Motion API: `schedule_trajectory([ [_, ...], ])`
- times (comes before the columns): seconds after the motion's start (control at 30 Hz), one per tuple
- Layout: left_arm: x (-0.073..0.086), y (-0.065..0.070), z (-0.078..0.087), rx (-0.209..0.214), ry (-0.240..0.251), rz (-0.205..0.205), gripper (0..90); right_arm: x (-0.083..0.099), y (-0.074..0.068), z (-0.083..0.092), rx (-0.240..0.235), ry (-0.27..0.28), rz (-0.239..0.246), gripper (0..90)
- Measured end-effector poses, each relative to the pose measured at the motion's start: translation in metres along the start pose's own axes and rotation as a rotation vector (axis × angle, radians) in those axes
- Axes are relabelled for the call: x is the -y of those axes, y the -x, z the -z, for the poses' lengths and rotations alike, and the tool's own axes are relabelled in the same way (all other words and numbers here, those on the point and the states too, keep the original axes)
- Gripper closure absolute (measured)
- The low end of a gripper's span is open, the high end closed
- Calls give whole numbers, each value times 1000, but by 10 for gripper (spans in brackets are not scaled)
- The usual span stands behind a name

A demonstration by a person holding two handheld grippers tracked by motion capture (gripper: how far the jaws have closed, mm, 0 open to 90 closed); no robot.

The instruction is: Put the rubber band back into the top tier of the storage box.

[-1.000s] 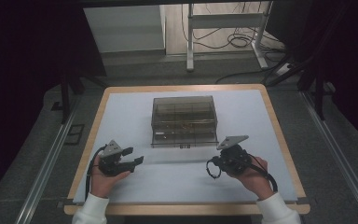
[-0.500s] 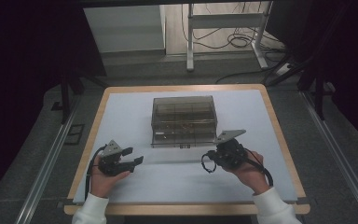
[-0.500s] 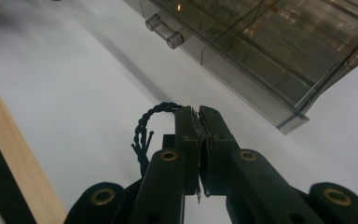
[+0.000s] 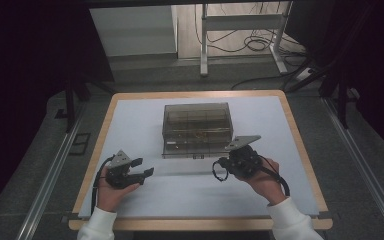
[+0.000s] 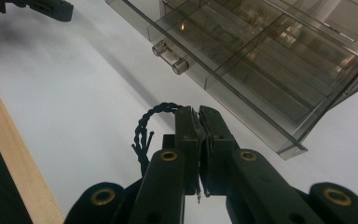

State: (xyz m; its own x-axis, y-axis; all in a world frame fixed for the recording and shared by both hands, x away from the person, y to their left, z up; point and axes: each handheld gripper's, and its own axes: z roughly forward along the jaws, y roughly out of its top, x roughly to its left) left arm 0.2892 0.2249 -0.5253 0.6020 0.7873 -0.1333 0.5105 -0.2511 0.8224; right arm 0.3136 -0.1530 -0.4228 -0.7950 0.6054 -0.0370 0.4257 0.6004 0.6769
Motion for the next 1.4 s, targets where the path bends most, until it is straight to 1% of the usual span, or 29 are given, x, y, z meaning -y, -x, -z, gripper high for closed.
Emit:
schedule_trajectory([
  [0.37, 0, 0, 0, 0, -3, 1, 364, -8, -2, 0, -4, 15, 11, 866],
  [0.57, 0, -1, 0, 0, -2, -1, 364, -11, -4, 1, -6, 18, 3, 867],
  [0.77, 0, 0, 0, 0, -3, -2, 364, -15, -4, 1, -5, 28, 13, 866],
  [1.4, 0, 0, 0, 5, -4, 3, 362, -33, -6, -4, -8, 44, 19, 866],
])
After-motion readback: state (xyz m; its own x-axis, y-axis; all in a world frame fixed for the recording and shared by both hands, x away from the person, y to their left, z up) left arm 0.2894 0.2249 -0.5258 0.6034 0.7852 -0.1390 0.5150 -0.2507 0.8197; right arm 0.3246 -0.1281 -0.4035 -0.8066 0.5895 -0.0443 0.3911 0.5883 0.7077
